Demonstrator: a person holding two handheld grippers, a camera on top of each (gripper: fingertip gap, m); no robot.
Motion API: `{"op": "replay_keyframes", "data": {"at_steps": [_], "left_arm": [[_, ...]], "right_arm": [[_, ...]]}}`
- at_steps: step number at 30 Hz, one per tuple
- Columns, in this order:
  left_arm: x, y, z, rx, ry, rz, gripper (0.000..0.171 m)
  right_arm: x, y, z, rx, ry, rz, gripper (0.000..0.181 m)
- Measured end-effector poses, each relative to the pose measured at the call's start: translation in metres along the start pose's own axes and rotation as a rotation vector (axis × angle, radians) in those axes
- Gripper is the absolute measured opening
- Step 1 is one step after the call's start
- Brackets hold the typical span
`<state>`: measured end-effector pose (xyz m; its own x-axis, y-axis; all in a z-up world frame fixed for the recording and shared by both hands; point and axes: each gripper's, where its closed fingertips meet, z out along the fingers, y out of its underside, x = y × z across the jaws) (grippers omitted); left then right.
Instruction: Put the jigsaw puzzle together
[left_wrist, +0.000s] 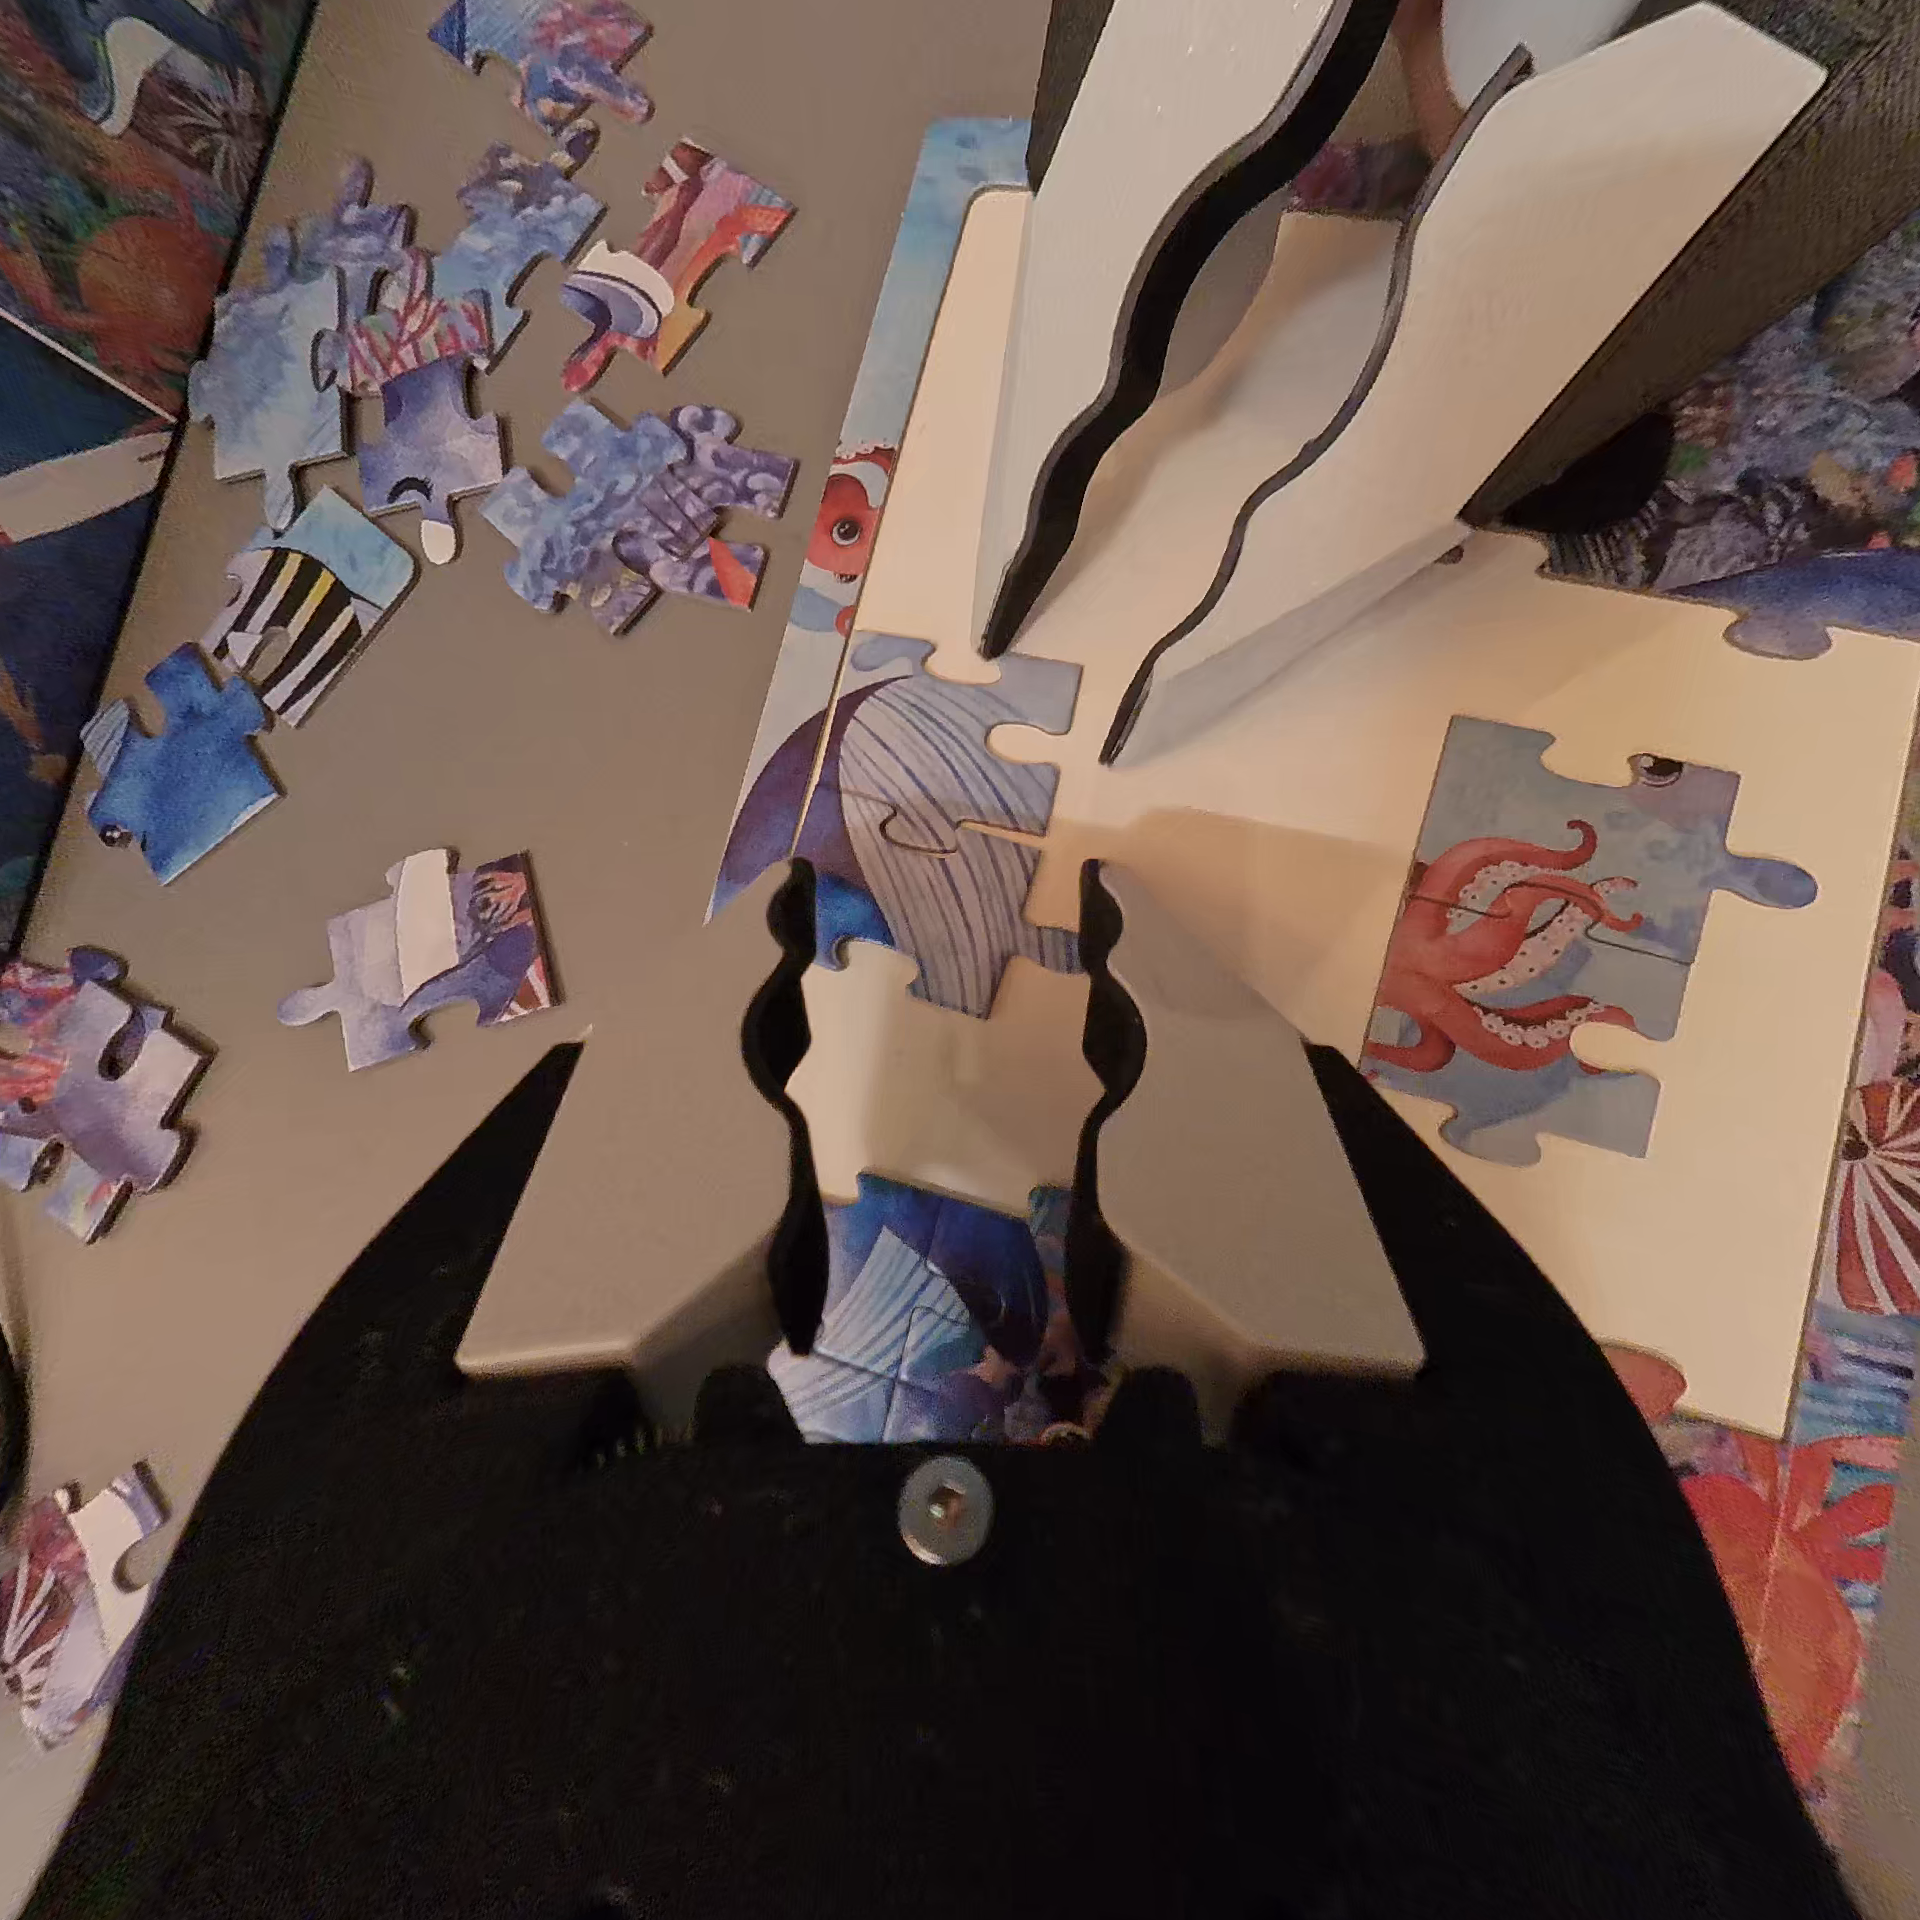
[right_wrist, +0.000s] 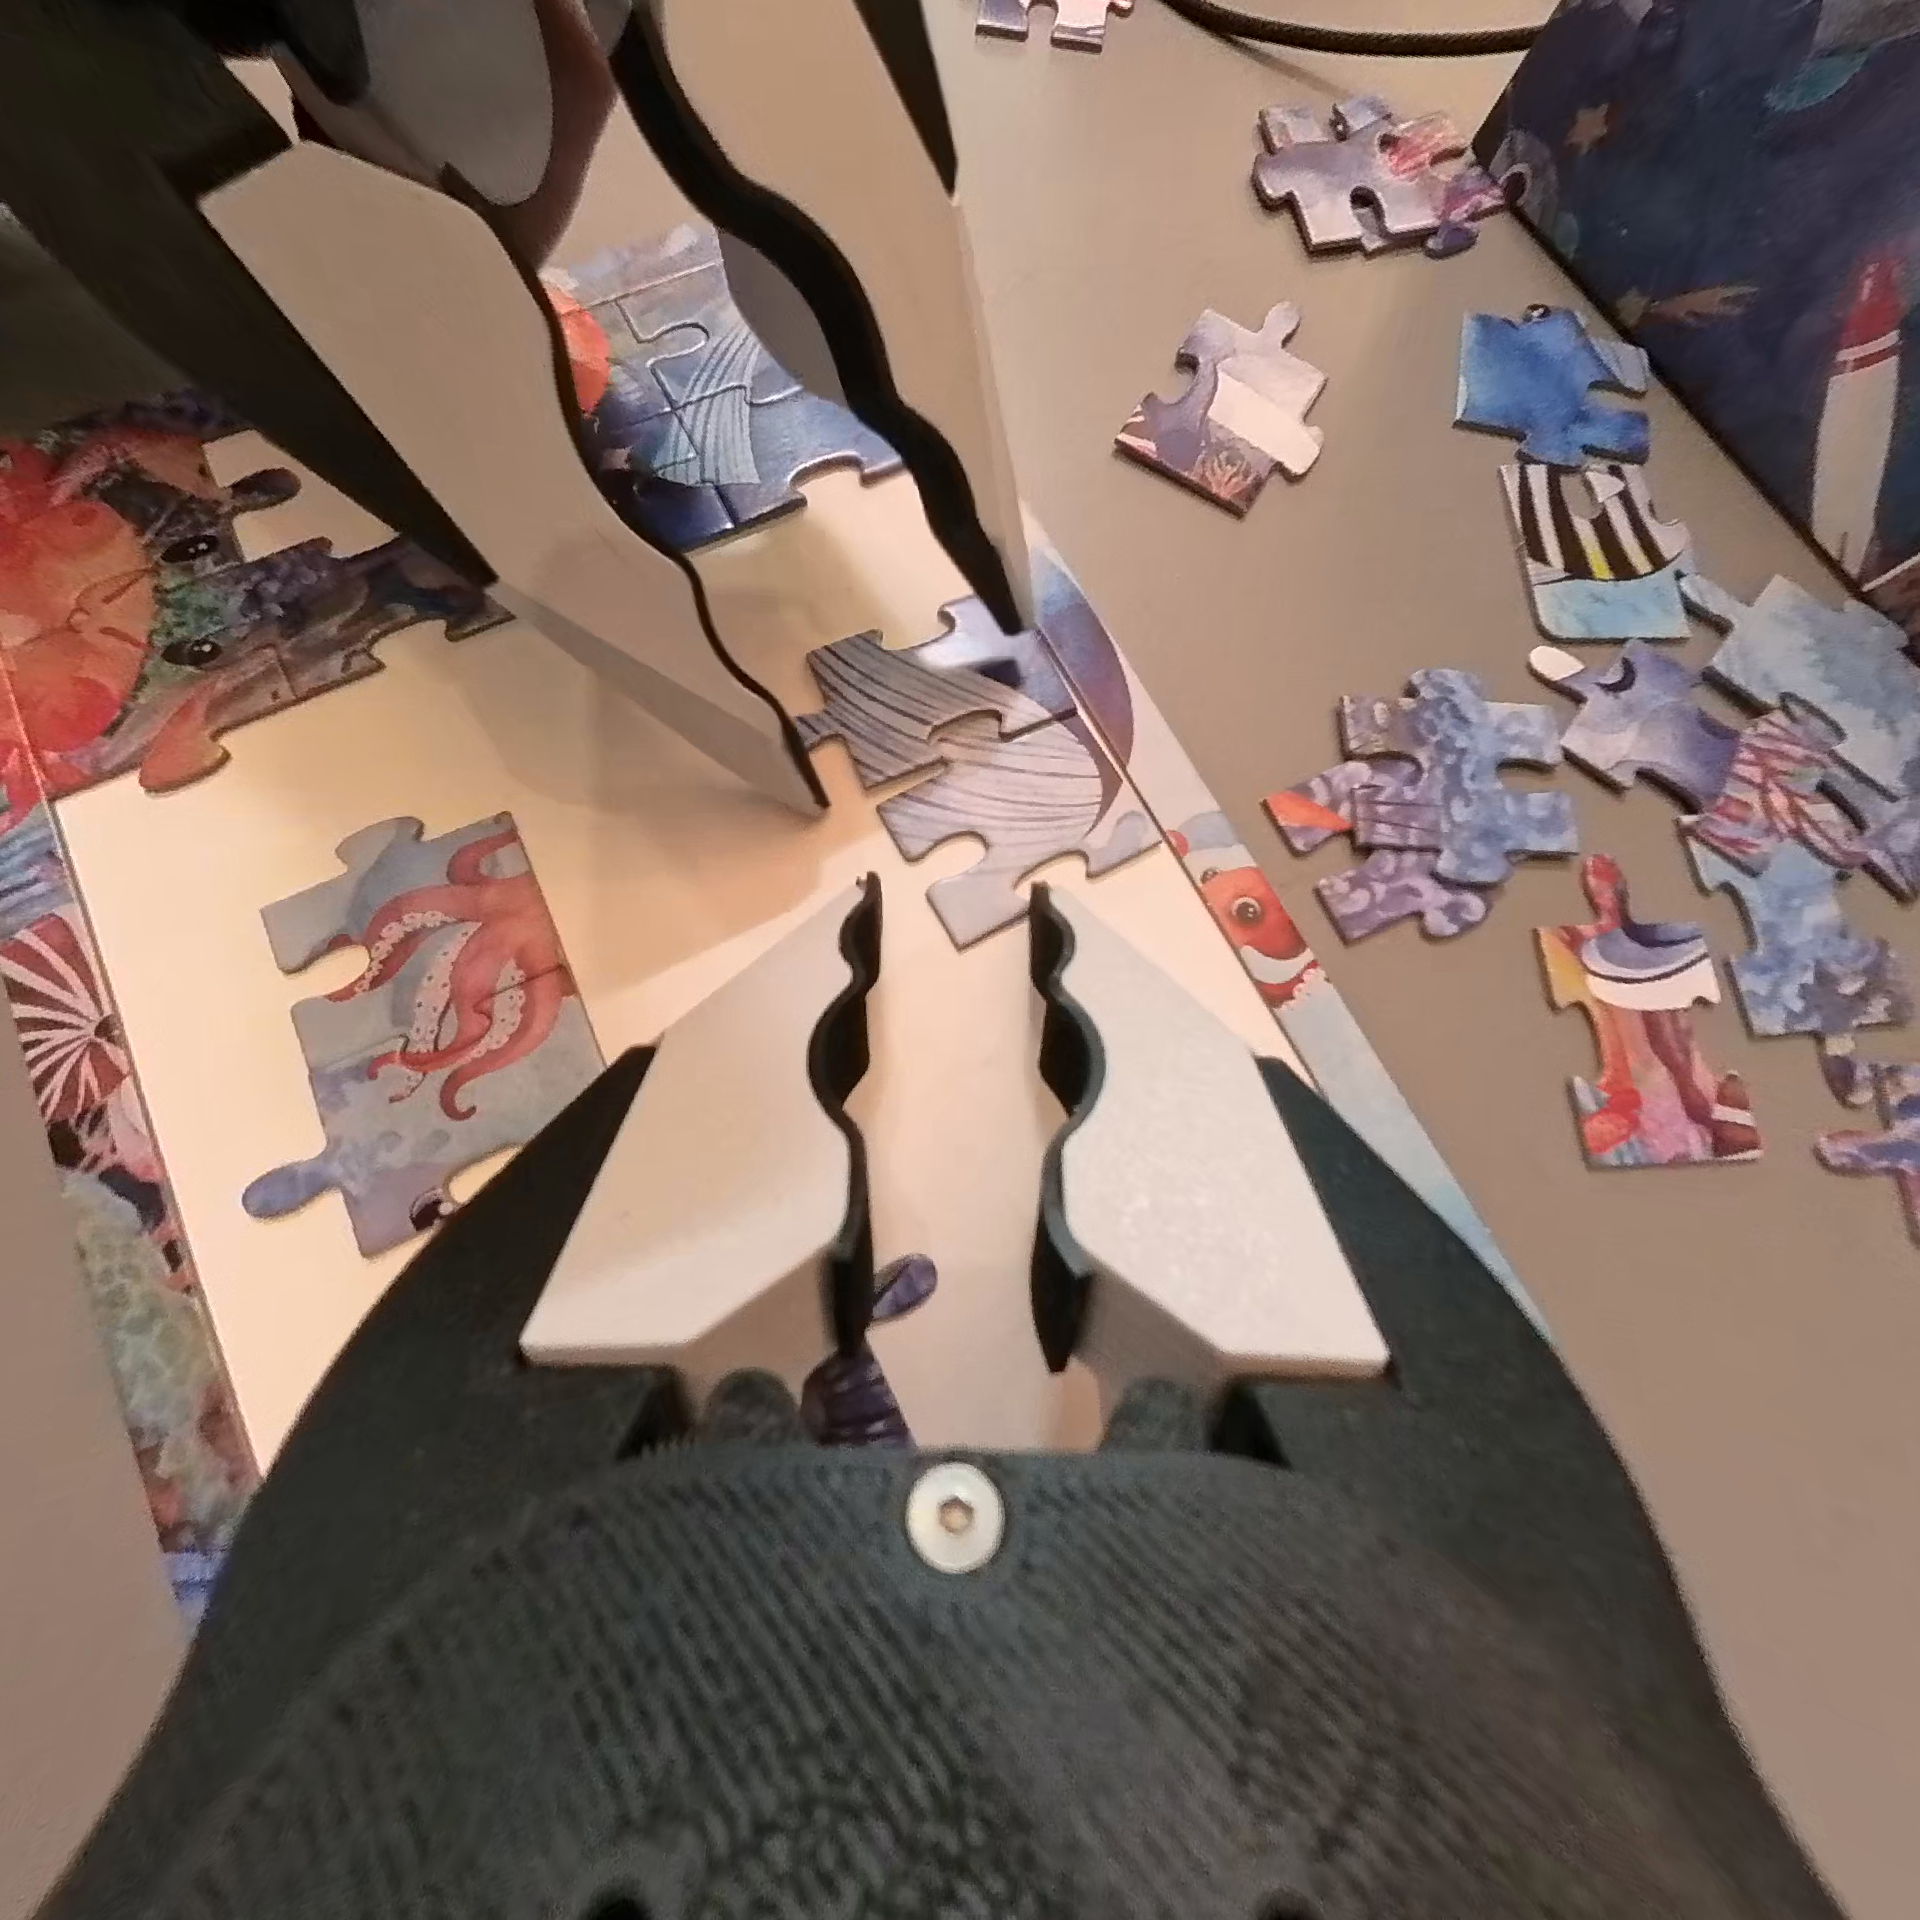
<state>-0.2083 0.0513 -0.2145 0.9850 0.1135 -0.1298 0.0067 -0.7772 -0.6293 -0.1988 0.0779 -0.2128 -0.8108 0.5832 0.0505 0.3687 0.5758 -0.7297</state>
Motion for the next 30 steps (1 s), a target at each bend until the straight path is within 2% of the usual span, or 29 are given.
{"op": "replay_keyframes", "data": {"at_steps": [21, 27, 30], "left_arm": [[0.007, 0.003, 0.000, -0.038, 0.015, -0.005, 0.033], [0.009, 0.004, -0.001, -0.040, 0.031, -0.017, 0.032], [0.010, 0.005, -0.002, -0.049, 0.039, -0.013, 0.038]], "right_arm": [[0.000, -0.002, 0.002, 0.011, 0.005, 0.005, 0.027], [0.001, -0.002, 0.002, 0.012, 0.008, 0.007, 0.027], [0.002, -0.002, 0.002, 0.012, 0.012, 0.009, 0.028]]}}
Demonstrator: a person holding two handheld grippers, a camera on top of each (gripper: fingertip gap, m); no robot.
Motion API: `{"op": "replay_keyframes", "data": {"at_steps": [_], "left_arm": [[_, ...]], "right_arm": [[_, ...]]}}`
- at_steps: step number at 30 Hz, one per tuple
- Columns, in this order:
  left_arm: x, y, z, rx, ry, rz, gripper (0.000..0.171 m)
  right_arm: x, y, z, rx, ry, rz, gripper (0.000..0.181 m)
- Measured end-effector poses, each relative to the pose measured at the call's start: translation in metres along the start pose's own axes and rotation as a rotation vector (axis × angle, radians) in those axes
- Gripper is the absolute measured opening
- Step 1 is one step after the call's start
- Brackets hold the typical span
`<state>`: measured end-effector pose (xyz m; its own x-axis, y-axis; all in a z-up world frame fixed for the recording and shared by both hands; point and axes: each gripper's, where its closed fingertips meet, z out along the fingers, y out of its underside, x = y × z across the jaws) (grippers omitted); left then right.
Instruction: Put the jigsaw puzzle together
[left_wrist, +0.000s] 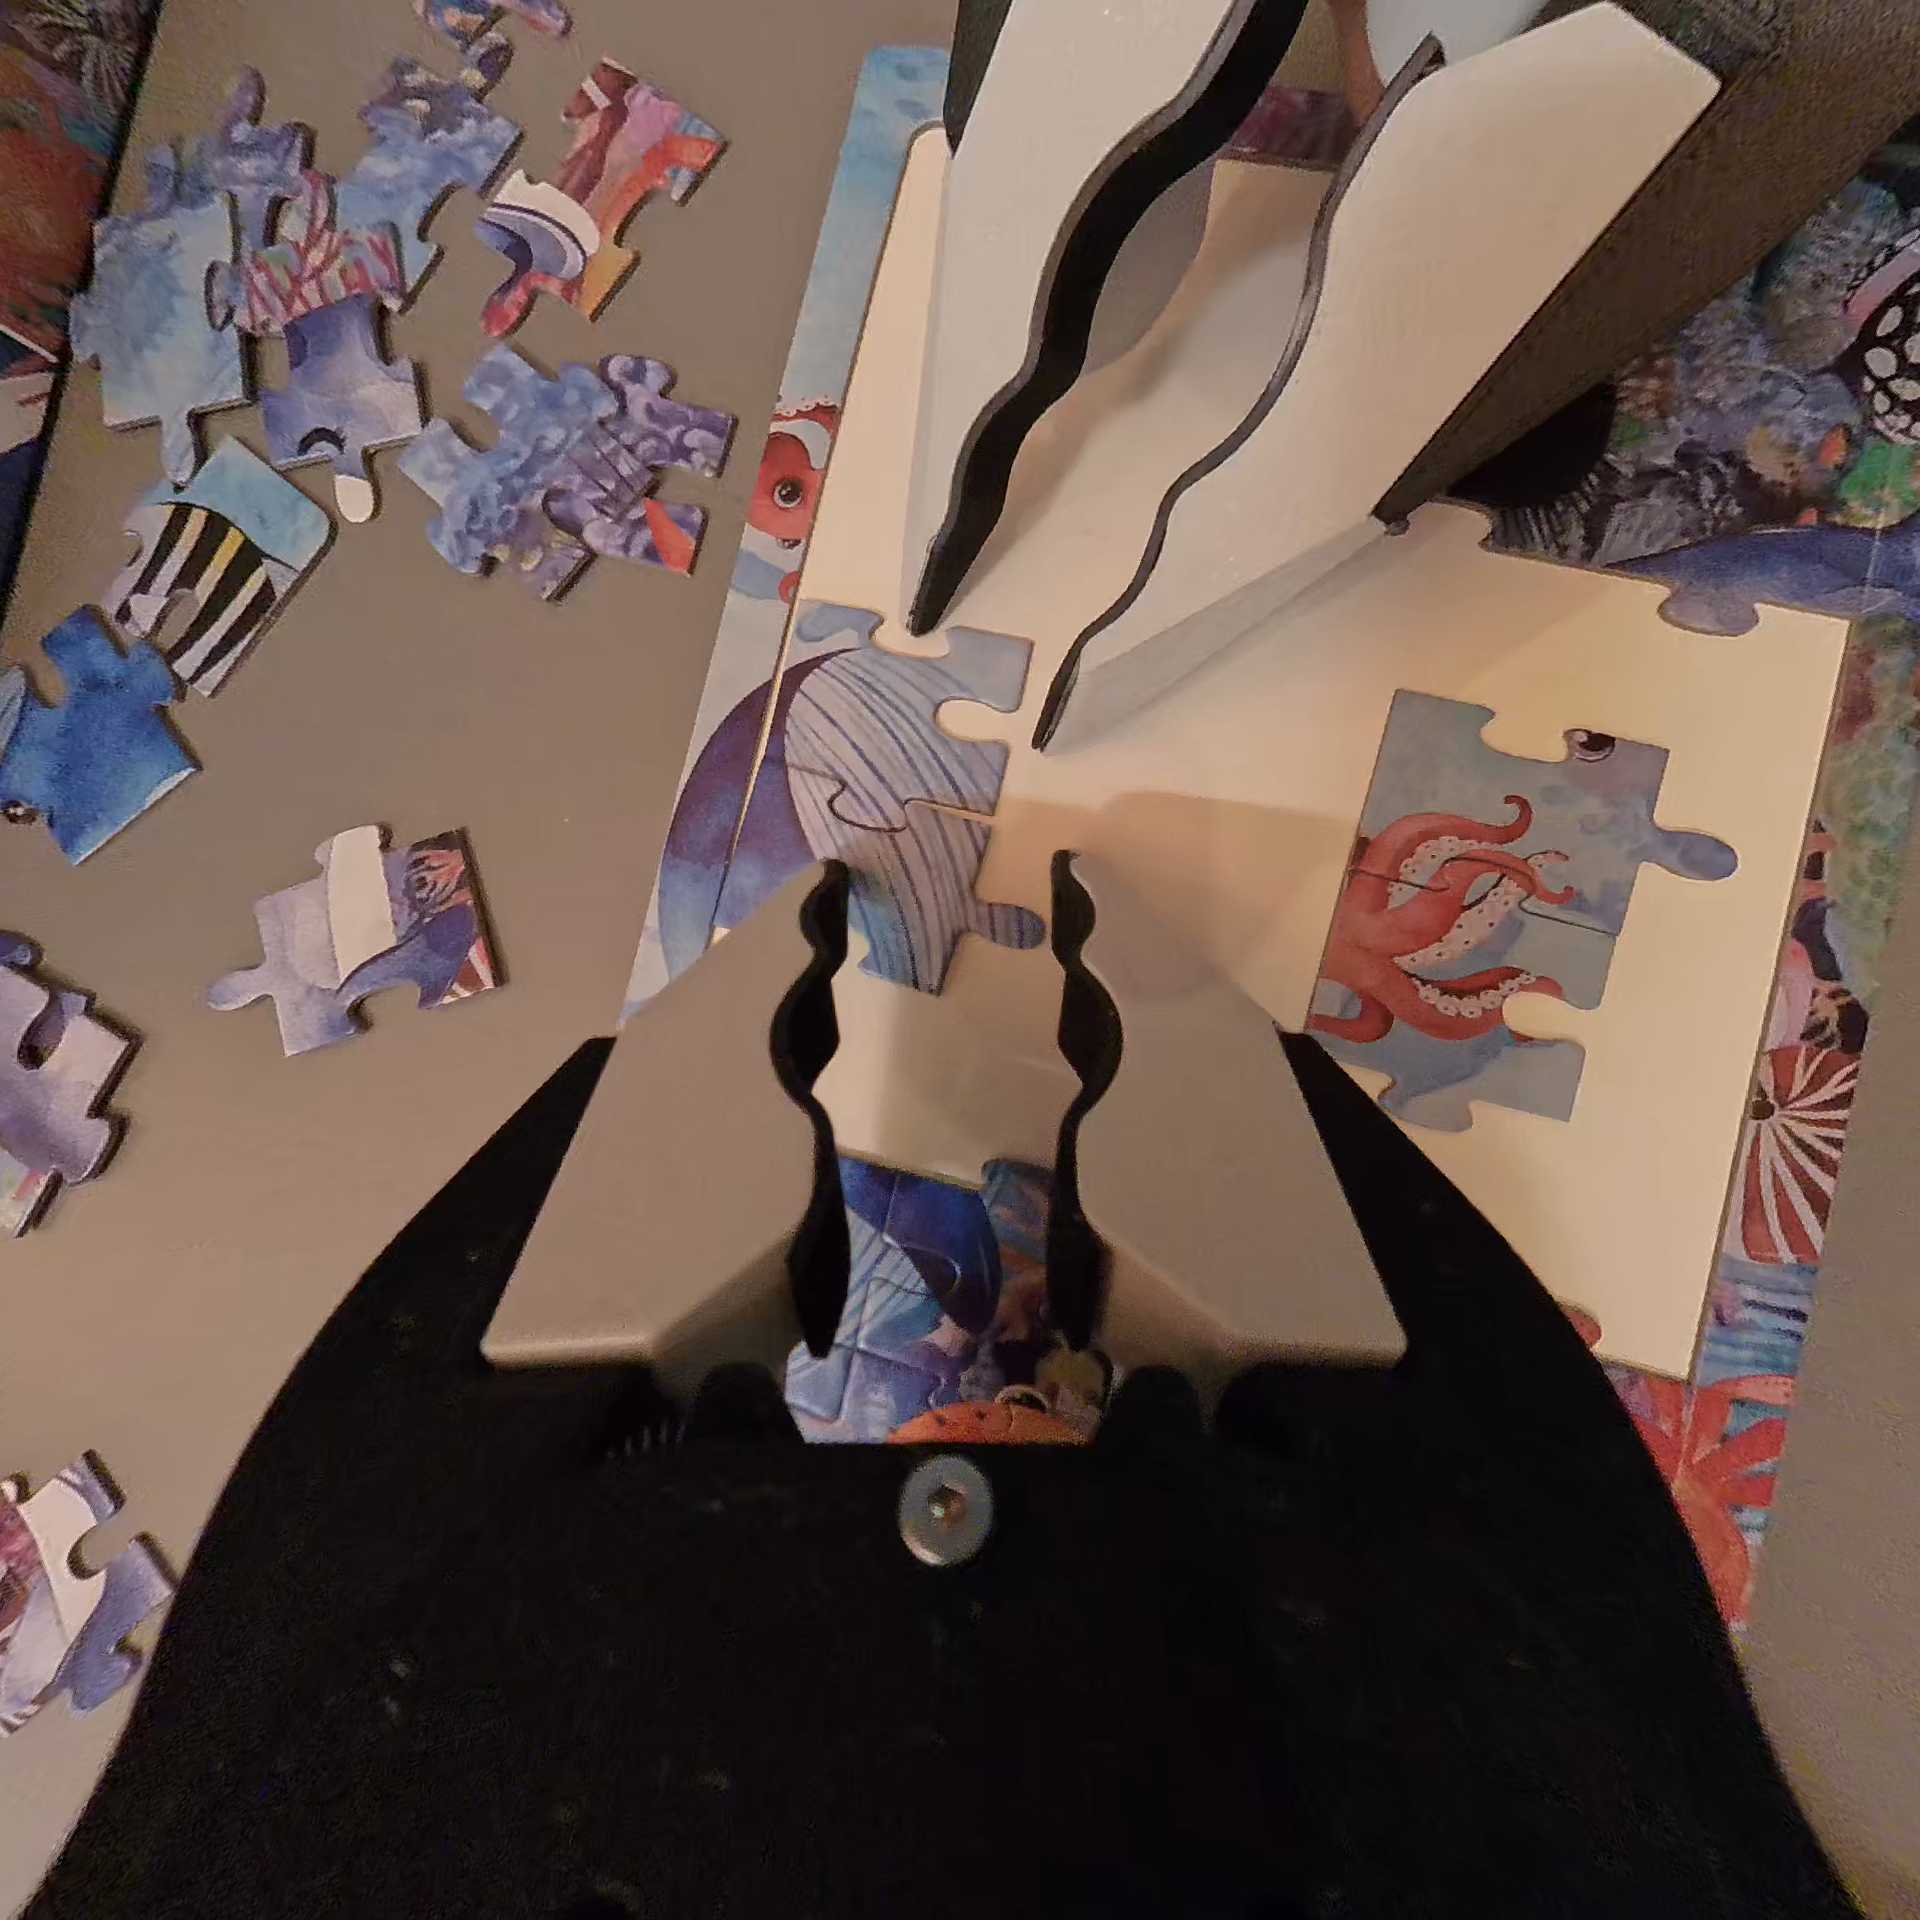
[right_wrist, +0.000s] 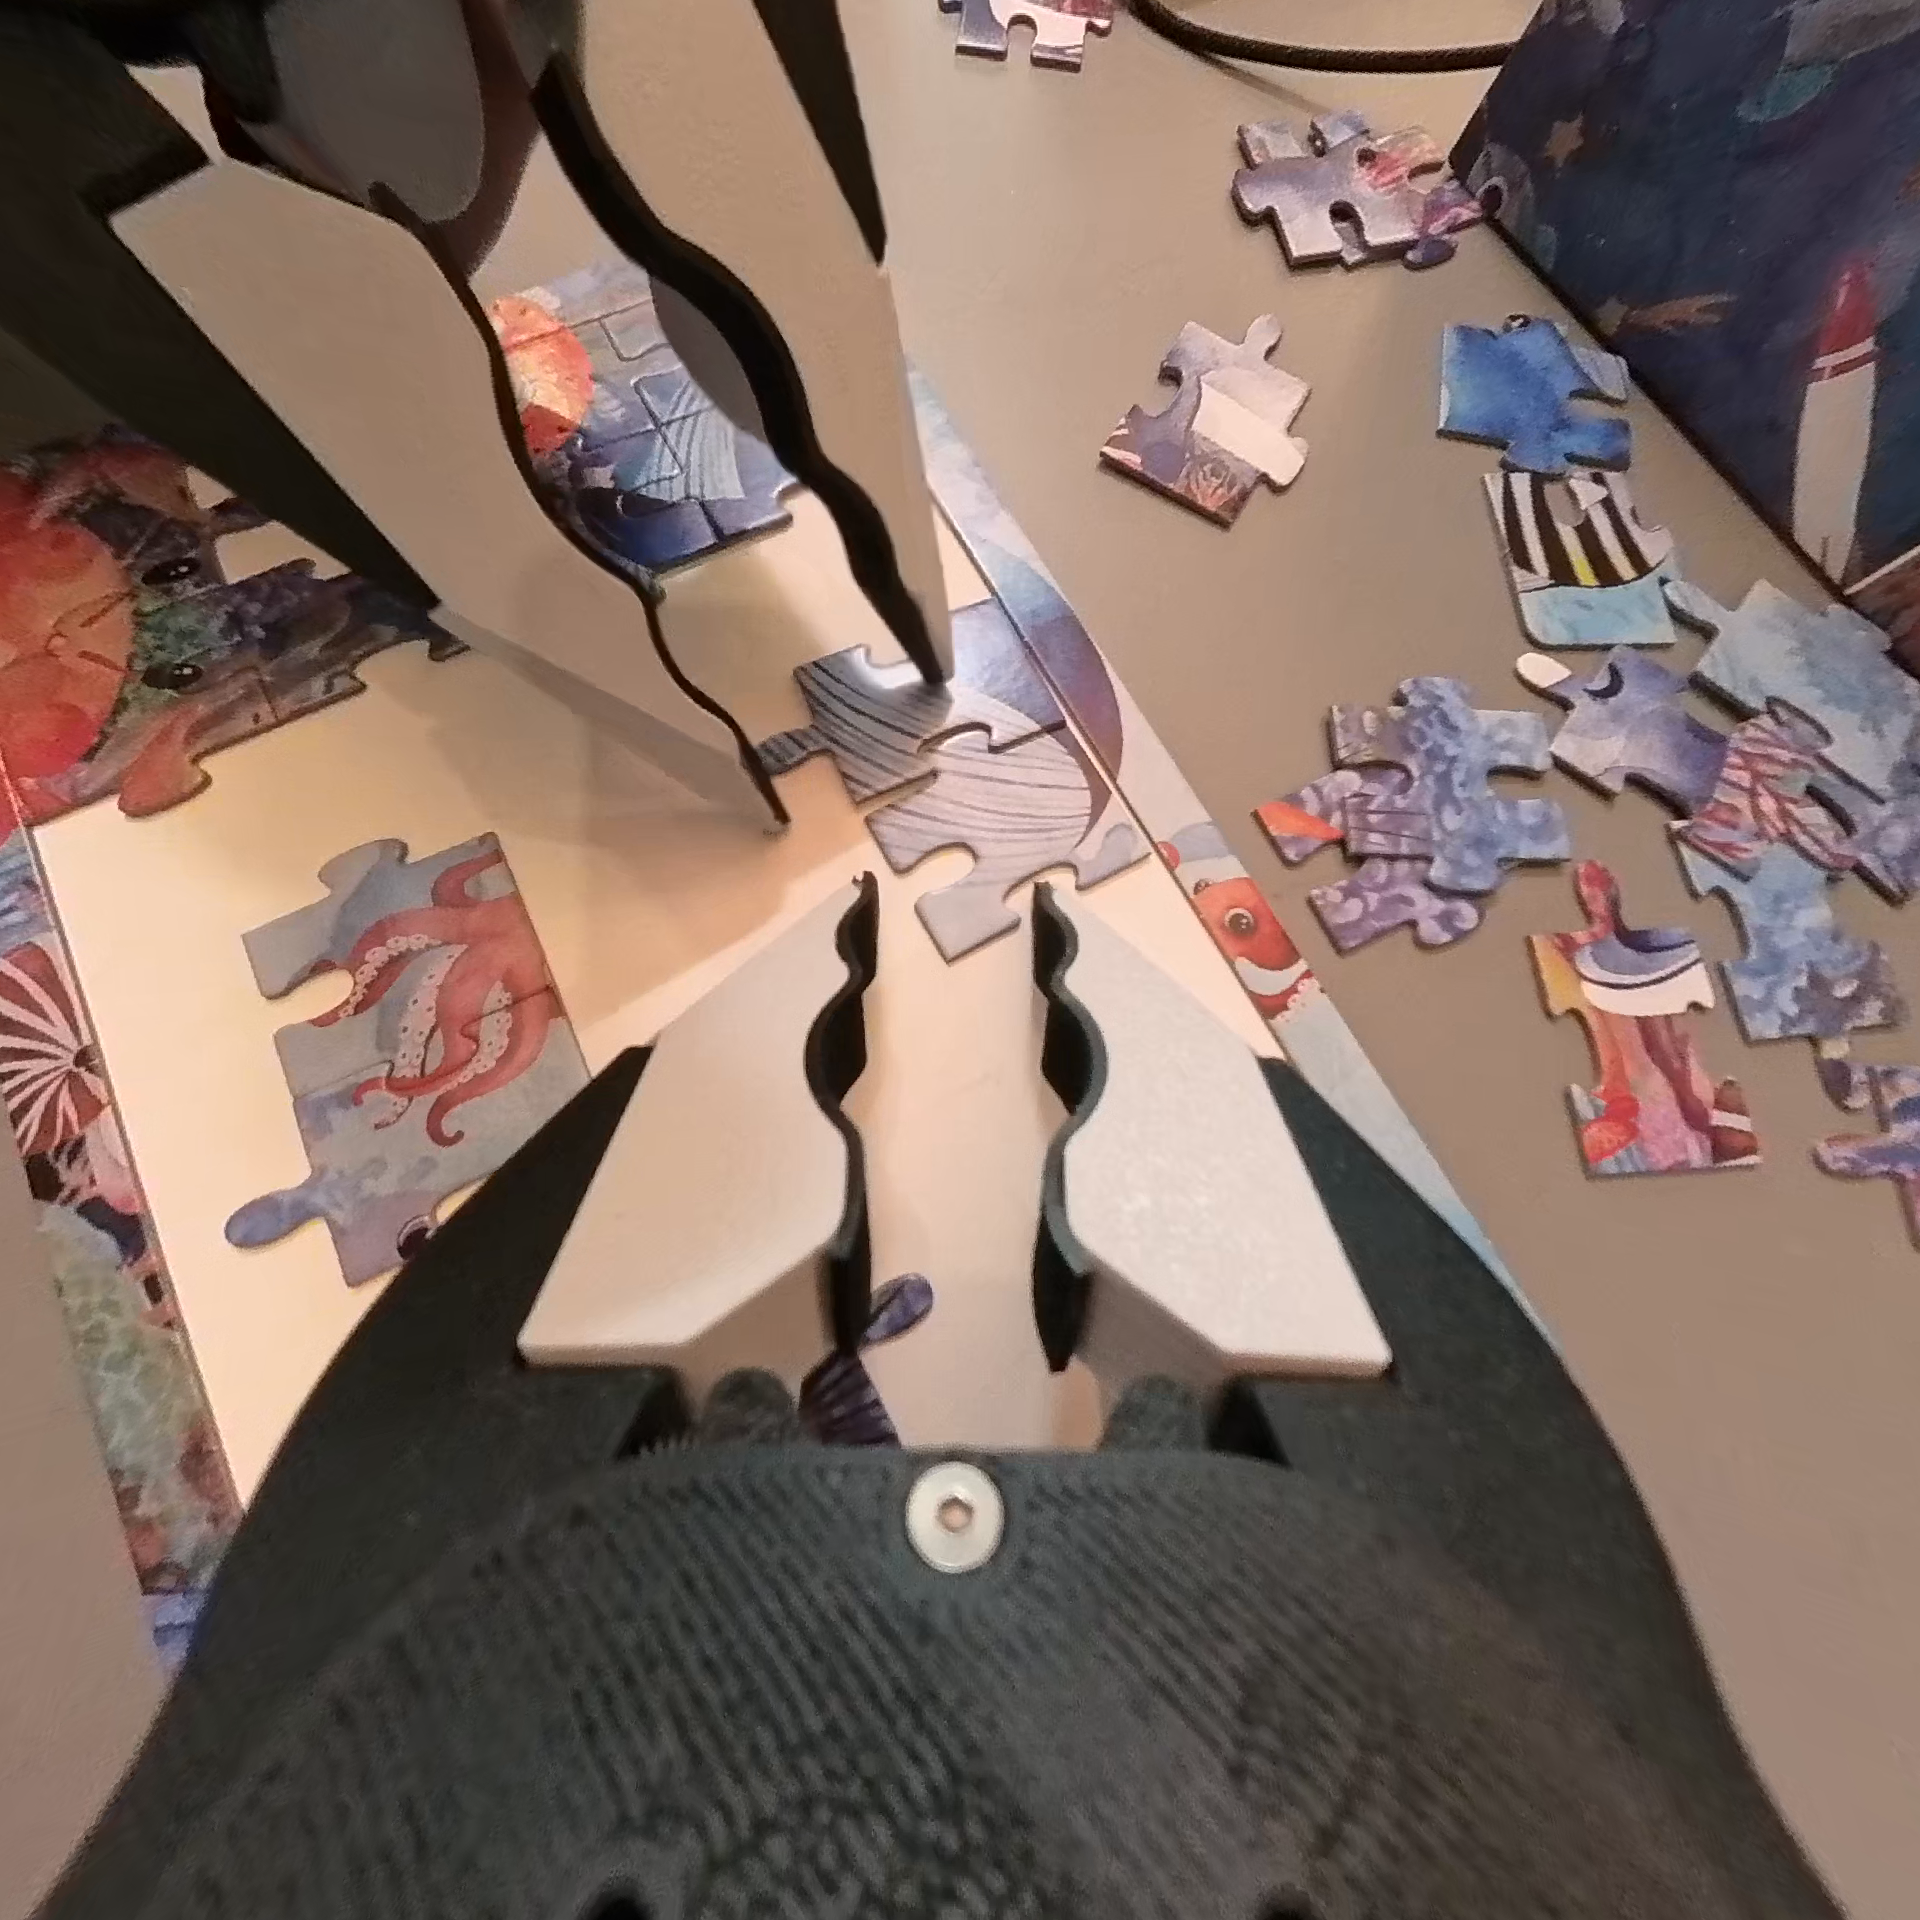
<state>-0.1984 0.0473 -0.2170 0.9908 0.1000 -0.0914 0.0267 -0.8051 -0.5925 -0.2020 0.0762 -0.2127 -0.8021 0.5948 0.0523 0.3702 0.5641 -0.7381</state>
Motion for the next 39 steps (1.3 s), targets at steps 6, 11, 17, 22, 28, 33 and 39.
{"op": "replay_keyframes", "data": {"at_steps": [6, 11, 17, 22, 28, 33, 39], "left_arm": [[-0.005, 0.008, -0.006, -0.024, -0.003, -0.005, 0.041], [-0.004, 0.007, -0.007, -0.012, 0.015, -0.017, 0.041], [-0.009, 0.010, -0.011, -0.017, 0.010, -0.038, 0.041], [-0.007, 0.012, -0.011, -0.019, 0.047, -0.059, 0.039], [-0.001, 0.007, -0.006, -0.003, 0.065, -0.076, 0.032], [0.000, 0.008, -0.006, -0.009, 0.063, -0.068, 0.030], [0.002, 0.008, -0.007, -0.020, 0.056, -0.044, 0.032]], "right_arm": [[0.003, -0.013, -0.007, 0.063, 0.045, -0.052, 0.020], [0.010, -0.034, -0.002, 0.104, 0.118, -0.099, 0.006], [0.009, -0.028, 0.017, 0.018, 0.122, -0.125, 0.000], [0.007, -0.028, 0.021, 0.015, 0.077, -0.097, 0.000], [0.015, -0.026, 0.025, -0.001, 0.124, -0.112, 0.000], [0.016, -0.027, 0.025, 0.007, 0.131, -0.108, 0.000], [0.015, -0.027, 0.026, 0.017, 0.110, -0.090, 0.000]]}}
